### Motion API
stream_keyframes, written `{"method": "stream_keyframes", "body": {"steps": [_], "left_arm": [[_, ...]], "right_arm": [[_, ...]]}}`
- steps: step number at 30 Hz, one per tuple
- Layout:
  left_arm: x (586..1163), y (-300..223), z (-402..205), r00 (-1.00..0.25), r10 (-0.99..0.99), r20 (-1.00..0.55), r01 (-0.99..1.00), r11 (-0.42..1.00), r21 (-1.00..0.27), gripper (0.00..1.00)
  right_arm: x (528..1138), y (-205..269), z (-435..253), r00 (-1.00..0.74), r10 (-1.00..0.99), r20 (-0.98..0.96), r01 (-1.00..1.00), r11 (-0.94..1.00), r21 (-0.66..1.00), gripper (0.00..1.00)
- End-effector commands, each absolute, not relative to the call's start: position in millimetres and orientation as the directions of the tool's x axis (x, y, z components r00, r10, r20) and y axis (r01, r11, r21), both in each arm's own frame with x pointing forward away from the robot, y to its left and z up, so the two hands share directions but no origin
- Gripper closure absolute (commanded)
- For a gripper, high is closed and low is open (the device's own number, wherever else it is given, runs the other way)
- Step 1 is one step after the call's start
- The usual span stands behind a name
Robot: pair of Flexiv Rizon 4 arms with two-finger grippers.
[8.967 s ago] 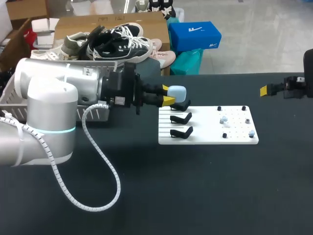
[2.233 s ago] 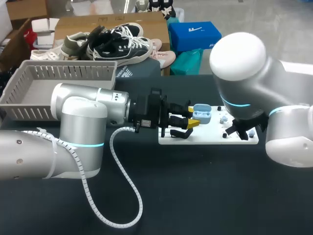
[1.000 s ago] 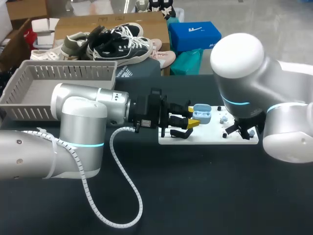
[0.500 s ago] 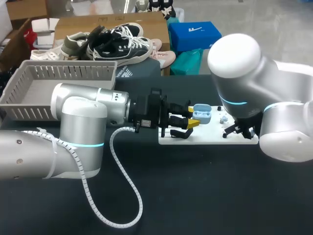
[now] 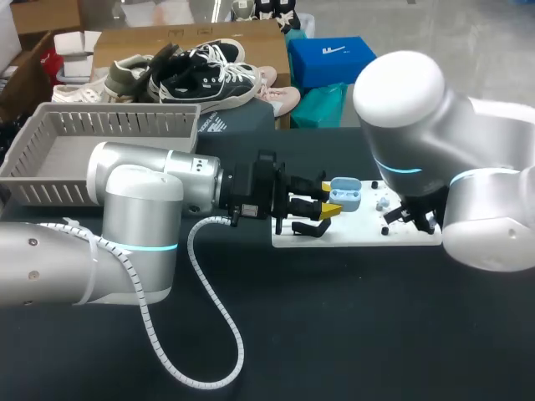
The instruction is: Pick up each earbud case from the left stands, insert the matching earbuds, close the lid, and place the case in the box.
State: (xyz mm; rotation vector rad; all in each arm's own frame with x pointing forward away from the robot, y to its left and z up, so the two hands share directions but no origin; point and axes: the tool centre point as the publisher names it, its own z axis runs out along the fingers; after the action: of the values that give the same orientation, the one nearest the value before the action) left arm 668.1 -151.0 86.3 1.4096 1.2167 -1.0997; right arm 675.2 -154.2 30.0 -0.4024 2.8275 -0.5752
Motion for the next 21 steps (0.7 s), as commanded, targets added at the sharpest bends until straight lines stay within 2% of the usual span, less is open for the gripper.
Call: {"method": "stream_keyframes", "body": {"steps": [1,9,15,21], "left_arm": [[668.3,-151.1,85.5,0.106,0.147,-0.984,0.993,-0.064,0.097,1.00],[668.3,-151.1,85.5,0.106,0.147,-0.984,0.993,-0.064,0.097,1.00],[668.3,-151.1,85.5,0.106,0.147,-0.984,0.993,-0.064,0.097,1.00],[668.3,-151.1,85.5,0.106,0.147,-0.984,0.993,-0.064,0.097,1.00]], "right_arm": [[659.2,-153.2,54.1,-0.933,-0.303,-0.192,-0.208,0.893,-0.400,1.00],[636.8,-135.9,115.8,-0.902,-0.312,-0.300,-0.194,0.910,-0.367,1.00],[620.6,-99.5,160.2,-0.853,-0.358,-0.380,-0.246,0.917,-0.313,1.00],[609.6,-64.5,174.3,-0.831,-0.384,-0.403,-0.285,0.915,-0.285,1.00]]}}
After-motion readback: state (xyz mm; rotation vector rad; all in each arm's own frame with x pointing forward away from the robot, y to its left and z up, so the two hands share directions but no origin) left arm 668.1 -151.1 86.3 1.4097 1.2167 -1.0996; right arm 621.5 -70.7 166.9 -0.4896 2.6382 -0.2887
